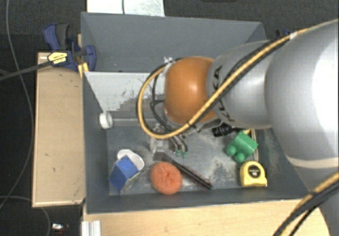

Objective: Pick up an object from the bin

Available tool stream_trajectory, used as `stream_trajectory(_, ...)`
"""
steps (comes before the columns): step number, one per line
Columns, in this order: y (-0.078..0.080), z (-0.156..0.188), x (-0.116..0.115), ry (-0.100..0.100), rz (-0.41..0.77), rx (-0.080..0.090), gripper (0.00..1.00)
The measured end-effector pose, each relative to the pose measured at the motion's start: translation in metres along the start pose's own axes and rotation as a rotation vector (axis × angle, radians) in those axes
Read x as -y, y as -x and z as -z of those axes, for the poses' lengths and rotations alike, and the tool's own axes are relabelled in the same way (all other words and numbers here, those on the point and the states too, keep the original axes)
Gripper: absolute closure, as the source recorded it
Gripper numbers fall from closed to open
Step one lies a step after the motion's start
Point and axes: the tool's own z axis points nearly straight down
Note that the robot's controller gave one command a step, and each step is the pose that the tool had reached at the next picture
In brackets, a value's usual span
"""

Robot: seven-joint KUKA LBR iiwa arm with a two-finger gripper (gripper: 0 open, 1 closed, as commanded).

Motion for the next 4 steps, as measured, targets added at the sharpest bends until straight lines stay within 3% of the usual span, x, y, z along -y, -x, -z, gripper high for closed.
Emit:
stream_trajectory(1, 0.000, 0.000, 0.000, 0.000, -0.003, 0.000, 0.00)
stream_trajectory(2, 0.000, 0.000, 0.000, 0.000, -0.003, 0.000, 0.00)
stream_trajectory(3, 0.001, -0.010, 0.036, 0.000, 0.080, 0.001, 0.00)
stream_trajectory(4, 0.005, -0.031, 0.088, 0.003, -0.023, 0.004, 0.00)
